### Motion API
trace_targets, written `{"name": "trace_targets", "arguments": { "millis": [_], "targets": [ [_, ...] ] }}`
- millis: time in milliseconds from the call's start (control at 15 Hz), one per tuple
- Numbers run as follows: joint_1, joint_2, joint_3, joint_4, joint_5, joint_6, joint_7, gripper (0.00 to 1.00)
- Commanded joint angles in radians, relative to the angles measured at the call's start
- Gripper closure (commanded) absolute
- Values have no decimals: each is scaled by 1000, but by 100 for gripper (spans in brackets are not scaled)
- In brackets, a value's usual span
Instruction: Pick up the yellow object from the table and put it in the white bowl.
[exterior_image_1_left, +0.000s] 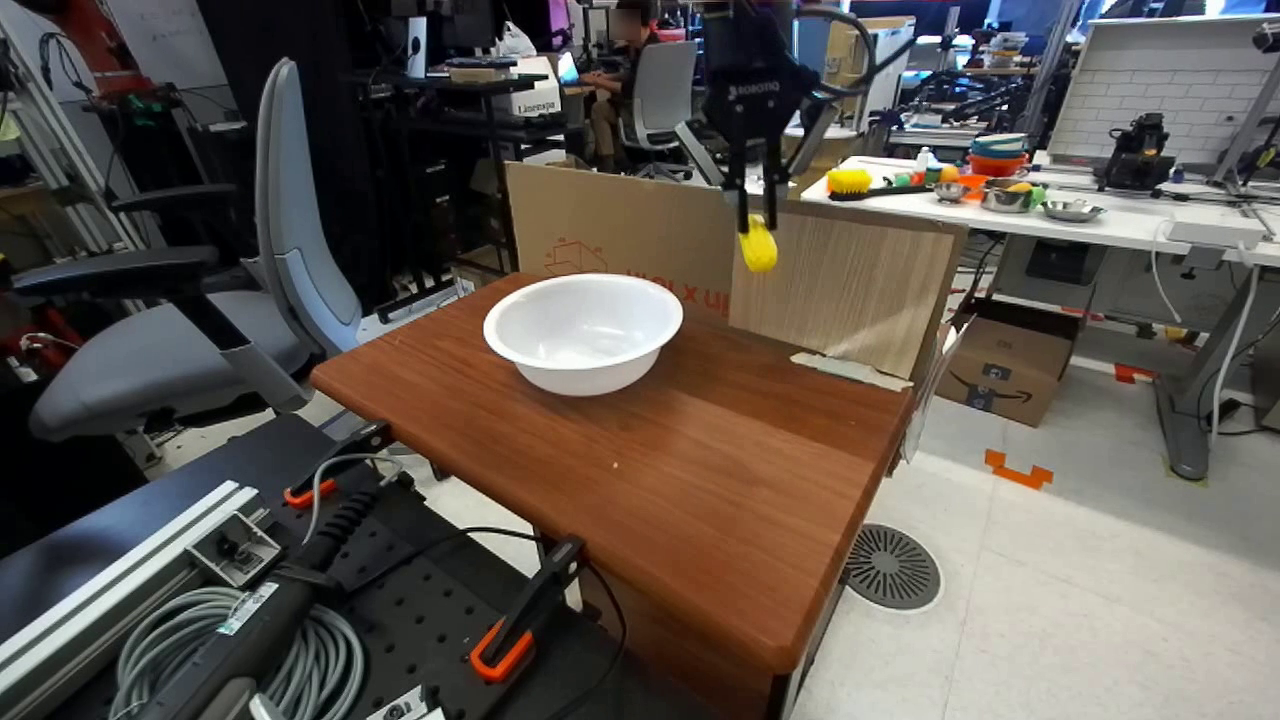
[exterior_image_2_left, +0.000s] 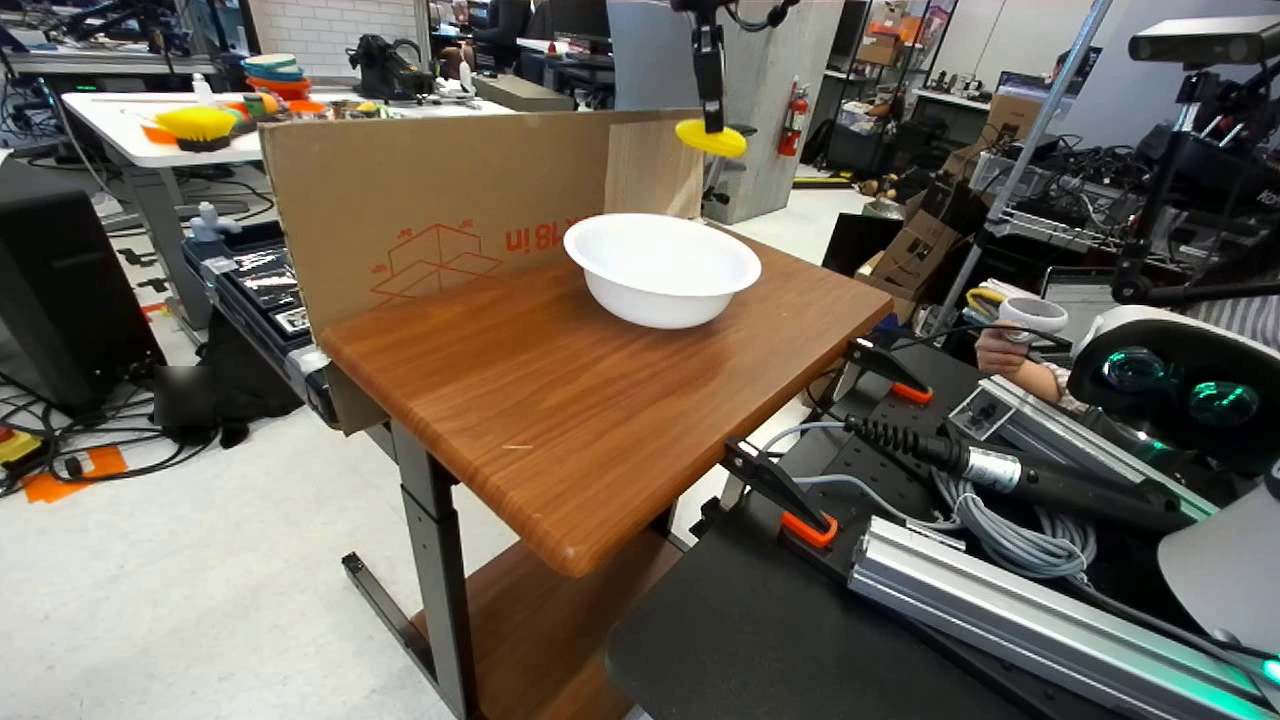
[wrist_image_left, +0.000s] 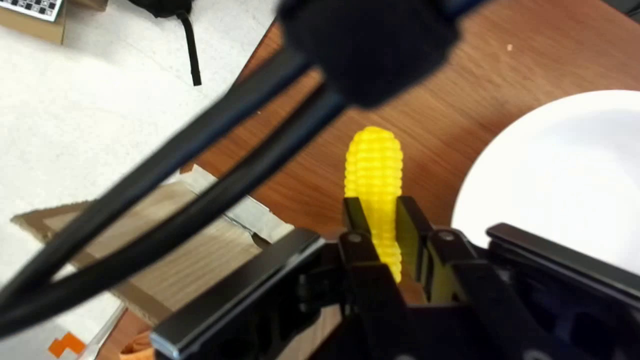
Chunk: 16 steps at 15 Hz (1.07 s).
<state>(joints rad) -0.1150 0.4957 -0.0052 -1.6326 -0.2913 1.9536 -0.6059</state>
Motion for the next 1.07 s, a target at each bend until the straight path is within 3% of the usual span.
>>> {"name": "trace_targets", "arguments": {
  "millis": [0, 267, 533, 933, 1000],
  "targets": [
    [52, -167, 39, -166, 1, 43, 33, 95],
    [105, -201, 76, -253, 8, 22, 49, 95],
    [144, -143, 92, -285, -11, 16, 78, 95],
    [147, -68, 79, -287, -38, 3, 101, 95],
    [147, -59, 76, -284, -42, -1, 107, 89]
  ]
}}
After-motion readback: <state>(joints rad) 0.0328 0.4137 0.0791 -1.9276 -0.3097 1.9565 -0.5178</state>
